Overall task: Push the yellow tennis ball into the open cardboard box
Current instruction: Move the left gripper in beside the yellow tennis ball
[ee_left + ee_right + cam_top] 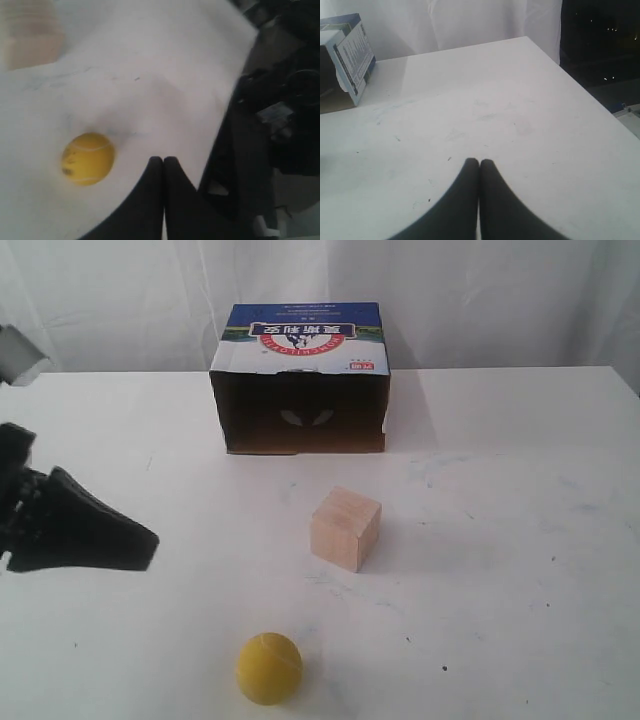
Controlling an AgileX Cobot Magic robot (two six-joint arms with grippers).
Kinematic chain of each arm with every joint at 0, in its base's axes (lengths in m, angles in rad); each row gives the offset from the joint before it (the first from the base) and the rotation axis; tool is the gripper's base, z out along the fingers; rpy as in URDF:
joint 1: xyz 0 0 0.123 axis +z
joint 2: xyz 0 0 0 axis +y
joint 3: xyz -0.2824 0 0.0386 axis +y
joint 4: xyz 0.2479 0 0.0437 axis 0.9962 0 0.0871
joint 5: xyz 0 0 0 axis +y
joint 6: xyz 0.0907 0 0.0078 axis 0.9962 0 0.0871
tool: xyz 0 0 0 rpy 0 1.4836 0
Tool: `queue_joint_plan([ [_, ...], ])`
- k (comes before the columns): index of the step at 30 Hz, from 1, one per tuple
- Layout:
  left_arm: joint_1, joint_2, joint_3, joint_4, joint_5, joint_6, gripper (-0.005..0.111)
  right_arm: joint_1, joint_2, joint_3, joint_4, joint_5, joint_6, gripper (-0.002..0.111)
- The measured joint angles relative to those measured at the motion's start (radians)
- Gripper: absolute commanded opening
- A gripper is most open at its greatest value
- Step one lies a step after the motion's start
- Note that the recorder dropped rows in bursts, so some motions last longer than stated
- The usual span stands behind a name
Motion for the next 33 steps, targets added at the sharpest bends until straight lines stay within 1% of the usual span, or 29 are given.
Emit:
queue_joint_plan([
  [1,-0.006,0.015,0.034,-0.061,0.008,0.063,0.000,0.000,0.000,0.000,0.000,0.000,0.000,0.000],
  [3,-0.026,0.039,0.102,-0.135,-0.036,0.168,0.000,0.000,0.000,0.000,0.000,0.000,0.000,0.000],
  [6,-0.079,0.075,0.219,-0.192,-0.148,0.295,0.000,0.000,0.000,0.000,0.000,0.000,0.000,0.000],
  [8,-0.126,0.099,0.283,-0.238,-0.170,0.381,0.000,0.000,0.000,0.000,0.000,0.000,0.000,0.000],
  [12,-0.219,0.123,0.363,-0.352,-0.191,0.542,0.000,0.000,0.000,0.000,0.000,0.000,0.000,0.000],
  [15,-0.272,0.132,0.394,-0.450,-0.262,0.691,0.000,0.000,0.000,0.000,0.000,0.000,0.000,0.000],
  [18,-0.302,0.151,0.411,-0.519,-0.320,0.814,0.000,0.000,0.000,0.000,0.000,0.000,0.000,0.000],
  [23,-0.328,0.220,0.412,-0.573,-0.349,0.971,0.000,0.000,0.000,0.000,0.000,0.011,0.000,0.000],
  [28,-0.333,0.310,0.412,-0.631,-0.344,0.971,0.000,0.000,0.000,0.000,0.022,0.013,0.000,0.000],
  [33,-0.333,0.376,0.412,-0.668,-0.297,0.971,0.000,0.000,0.000,0.000,0.037,0.013,0.002,0.000],
])
